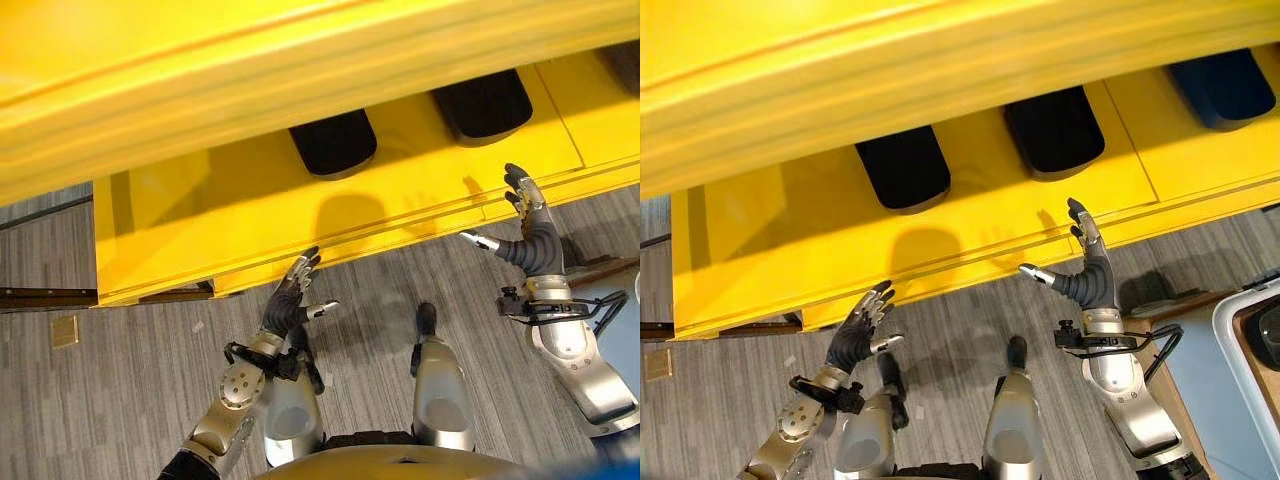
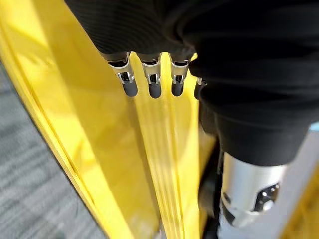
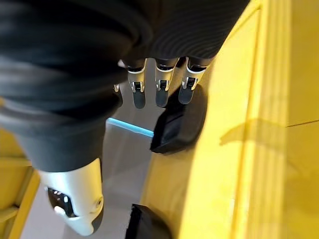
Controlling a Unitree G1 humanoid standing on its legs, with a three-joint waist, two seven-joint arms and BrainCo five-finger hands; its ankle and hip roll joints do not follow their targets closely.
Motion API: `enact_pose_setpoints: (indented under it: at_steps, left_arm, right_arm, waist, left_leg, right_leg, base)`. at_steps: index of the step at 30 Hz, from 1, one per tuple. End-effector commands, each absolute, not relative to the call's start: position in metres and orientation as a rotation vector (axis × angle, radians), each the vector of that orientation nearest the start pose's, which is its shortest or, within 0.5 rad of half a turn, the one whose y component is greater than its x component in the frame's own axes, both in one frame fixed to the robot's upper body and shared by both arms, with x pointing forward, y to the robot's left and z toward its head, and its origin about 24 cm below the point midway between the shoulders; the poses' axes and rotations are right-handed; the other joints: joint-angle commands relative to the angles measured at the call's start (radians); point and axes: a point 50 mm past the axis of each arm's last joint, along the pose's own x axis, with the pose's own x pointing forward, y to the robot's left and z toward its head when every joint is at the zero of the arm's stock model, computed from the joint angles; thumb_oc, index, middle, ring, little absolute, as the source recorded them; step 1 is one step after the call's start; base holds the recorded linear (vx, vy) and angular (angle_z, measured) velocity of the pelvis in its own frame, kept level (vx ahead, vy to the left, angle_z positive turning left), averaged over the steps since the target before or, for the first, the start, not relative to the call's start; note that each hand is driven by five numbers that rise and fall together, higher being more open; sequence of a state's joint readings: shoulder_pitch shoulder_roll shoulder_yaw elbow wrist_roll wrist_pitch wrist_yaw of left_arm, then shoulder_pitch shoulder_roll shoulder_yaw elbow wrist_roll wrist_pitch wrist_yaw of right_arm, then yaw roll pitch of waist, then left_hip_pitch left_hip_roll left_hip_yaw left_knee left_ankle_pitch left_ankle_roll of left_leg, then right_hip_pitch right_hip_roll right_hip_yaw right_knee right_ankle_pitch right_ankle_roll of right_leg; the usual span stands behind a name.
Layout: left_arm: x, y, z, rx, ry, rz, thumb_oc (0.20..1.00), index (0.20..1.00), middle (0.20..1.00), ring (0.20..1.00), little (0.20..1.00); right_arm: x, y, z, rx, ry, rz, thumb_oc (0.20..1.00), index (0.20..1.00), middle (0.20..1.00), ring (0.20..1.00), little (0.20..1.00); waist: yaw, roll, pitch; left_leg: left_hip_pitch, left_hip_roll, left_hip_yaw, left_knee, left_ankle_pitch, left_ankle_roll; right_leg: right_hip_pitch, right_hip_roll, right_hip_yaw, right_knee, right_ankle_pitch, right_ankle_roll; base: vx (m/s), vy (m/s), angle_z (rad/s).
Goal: Move parts from the plastic box to the shelf.
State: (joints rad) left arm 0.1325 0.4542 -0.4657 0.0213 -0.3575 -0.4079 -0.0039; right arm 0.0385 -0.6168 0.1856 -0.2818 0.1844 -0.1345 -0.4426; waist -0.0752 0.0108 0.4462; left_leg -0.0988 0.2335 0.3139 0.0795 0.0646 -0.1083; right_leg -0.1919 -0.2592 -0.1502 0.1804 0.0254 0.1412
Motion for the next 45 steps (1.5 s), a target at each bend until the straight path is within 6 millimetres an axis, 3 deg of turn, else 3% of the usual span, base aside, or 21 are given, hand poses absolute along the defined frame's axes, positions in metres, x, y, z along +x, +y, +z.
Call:
enact_pose_setpoints:
  at_steps: [1, 6, 8, 9, 13, 16, 19, 20, 23, 24, 26, 30, 37, 41, 45]
  left_arm:
    - [0.195, 0.133, 0.038, 0.041, -0.167, -0.521, 1.0, 1.0, 1.0, 1.0, 1.0]
    - [0.21, 0.124, 0.048, 0.078, -0.201, -0.604, 1.0, 1.0, 1.0, 1.0, 1.0]
    - [0.215, 0.118, 0.047, 0.129, -0.195, -0.65, 1.0, 1.0, 1.0, 1.0, 1.0]
    - [0.215, 0.116, 0.045, 0.139, -0.188, -0.659, 1.0, 1.0, 1.0, 1.0, 1.0]
    - [0.215, 0.117, 0.041, 0.089, -0.168, -0.597, 1.0, 1.0, 1.0, 1.0, 1.0]
    - [0.214, 0.113, 0.037, 0.084, -0.155, -0.57, 1.0, 1.0, 1.0, 1.0, 1.0]
    - [0.214, 0.113, 0.035, 0.06, -0.143, -0.548, 1.0, 1.0, 1.0, 1.0, 1.0]
    - [0.213, 0.113, 0.033, 0.053, -0.131, -0.532, 1.0, 1.0, 1.0, 1.0, 1.0]
    - [0.214, 0.122, 0.028, 0.059, -0.076, -0.478, 1.0, 1.0, 1.0, 1.0, 1.0]
    - [0.215, 0.129, 0.023, 0.046, -0.038, -0.411, 1.0, 1.0, 1.0, 1.0, 1.0]
    - [0.213, 0.137, 0.018, 0.01, -0.002, -0.333, 1.0, 1.0, 1.0, 1.0, 1.0]
    - [0.206, 0.151, 0.009, 0.025, 0.019, -0.263, 1.0, 1.0, 1.0, 1.0, 1.0]
    - [0.198, 0.158, 0.008, -0.007, -0.009, -0.261, 1.0, 1.0, 1.0, 1.0, 1.0]
    - [0.207, 0.148, 0.022, -0.041, -0.102, -0.317, 1.0, 1.0, 1.0, 1.0, 1.0]
    - [0.219, 0.136, 0.042, -0.01, -0.21, -0.333, 1.0, 1.0, 1.0, 1.0, 1.0]
  right_arm:
    - [0.245, -0.207, 0.126, -0.188, -0.352, -0.226, 1.0, 1.0, 1.0, 1.0, 1.0]
    - [0.258, -0.225, 0.083, -0.051, -0.077, -0.425, 1.0, 1.0, 1.0, 1.0, 1.0]
    - [0.255, -0.232, 0.049, 0.028, 0.086, -0.521, 1.0, 1.0, 1.0, 1.0, 1.0]
    - [0.253, -0.234, 0.043, 0.038, 0.104, -0.55, 1.0, 1.0, 1.0, 1.0, 1.0]
    - [0.25, -0.238, 0.02, 0.072, 0.191, -0.642, 1.0, 1.0, 1.0, 1.0, 1.0]
    - [0.245, -0.244, 0.005, 0.061, 0.257, -0.736, 1.0, 1.0, 1.0, 1.0, 1.0]
    - [0.242, -0.247, -0.007, 0.134, 0.349, -0.753, 1.0, 1.0, 1.0, 1.0, 1.0]
    - [0.242, -0.251, -0.016, 0.165, 0.4, -0.766, 1.0, 1.0, 1.0, 1.0, 1.0]
    - [0.249, -0.259, -0.011, 0.141, 0.387, -0.782, 1.0, 1.0, 1.0, 1.0, 1.0]
    - [0.253, -0.264, -0.004, 0.123, 0.375, -0.785, 1.0, 1.0, 1.0, 1.0, 1.0]
    - [0.255, -0.269, 0.004, 0.092, 0.351, -0.801, 1.0, 1.0, 1.0, 1.0, 1.0]
    - [0.251, -0.284, 0.018, 0.063, 0.298, -0.865, 1.0, 1.0, 1.0, 1.0, 1.0]
    - [0.247, -0.313, 0.036, 0.008, 0.184, -1.025, 1.0, 1.0, 1.0, 1.0, 1.0]
    - [0.238, -0.333, 0.037, -0.036, 0.15, -1.108, 1.0, 1.0, 1.0, 1.0, 1.0]
    - [0.241, -0.34, 0.051, -0.158, 0.063, -1.046, 1.0, 1.0, 1.0, 1.0, 1.0]
  waist:
    - [-0.002, -0.023, -0.032]
    - [-0.013, -0.043, -0.041]
    - [-0.021, -0.061, -0.046]
    - [-0.02, -0.059, -0.048]
    - [0.004, -0.074, -0.055]
    - [0.011, -0.044, -0.091]
    - [0.036, -0.029, -0.114]
    - [0.064, -0.028, -0.129]
    - [0.101, -0.05, -0.14]
    - [0.113, -0.059, -0.14]
    - [0.116, -0.06, -0.134]
    - [0.094, -0.063, -0.114]
    - [0.068, -0.046, -0.093]
    - [0.032, -0.027, -0.093]
    - [-0.002, -0.013, -0.101]
  left_leg:
    - [0.028, -0.014, 0.009, 0.117, -0.102, 0.048]
    - [0.032, -0.043, 0.037, 0.174, -0.152, 0.08]
    - [0.035, -0.055, 0.066, 0.193, -0.174, 0.097]
    - [0.047, -0.056, 0.061, 0.198, -0.2, 0.092]
    - [0.089, -0.052, 0.142, 0.174, -0.21, 0.098]
    - [0.087, -0.046, 0.143, 0.135, -0.175, 0.134]
    - [0.083, -0.034, 0.159, 0.119, -0.167, 0.142]
    - [0.077, -0.026, 0.173, 0.119, -0.162, 0.138]
    - [0.048, 0.022, 0.22, 0.145, -0.134, 0.104]
    - [0.033, 0.059, 0.251, 0.163, -0.103, 0.076]
    - [0.023, 0.09, 0.264, 0.163, -0.071, 0.046]
    - [0.025, 0.123, 0.284, 0.131, -0.023, 0.014]
    - [0.057, 0.157, 0.312, 0.103, -0.004, -0.002]
    - [0.08, 0.19, 0.313, 0.072, 0.014, -0.021]
    - [0.094, 0.217, 0.267, 0.048, 0.083, -0.06]
  right_leg:
    - [0.054, 0.008, -0.057, 0.046, -0.047, -0.012]
    - [0.069, -0.021, -0.04, 0.01, 0.008, 0.018]
    - [0.084, -0.047, -0.036, -0.046, 0.079, 0.034]
    - [0.101, -0.049, -0.037, -0.061, 0.084, 0.048]
    - [0.105, -0.101, -0.145, -0.105, 0.206, 0.074]
    - [0.11, -0.086, -0.124, 0.141, 0.088, 0.012]
    - [0.135, -0.104, -0.165, 0.243, 0.037, -0.019]
    - [0.172, -0.116, -0.201, 0.266, 0.011, -0.022]
    - [0.271, -0.071, -0.299, 0.14, -0.052, -0.02]
    - [0.297, -0.044, -0.349, 0.066, -0.071, -0.024]
    - [0.299, -0.02, -0.366, 0.036, -0.084, -0.025]
    - [0.251, 0.016, -0.363, 0.05, -0.111, -0.032]
    - [0.18, 0.027, -0.392, 0.13, -0.15, -0.074]
    - [0.125, 0.02, -0.369, 0.214, -0.181, -0.094]
    - [0.076, 0.047, -0.308, 0.255, -0.209, -0.119]
  base:
    - [-0.08, 0.119, -0.02]
    - [-0.12, 0.214, -0.04]
    - [-0.07, 0.144, -0.14]
    - [0.01, 0.087, -0.12]
    - [-0.09, 0.056, -0.5]
    - [-0.09, 0.073, -0.94]
    - [-0.01, -0.023, 0.03]
    - [0.06, -0.263, -0.25]
    - [0.07, -0.351, -0.81]
    - [0.01, -0.281, -1.14]
    - [0.03, -0.325, -1.64]
    - [0.0, -0.212, -1.01]
    - [0.04, -0.216, -0.46]
    - [0.06, -0.249, -0.18]
    - [0.09, -0.24, -0.22]
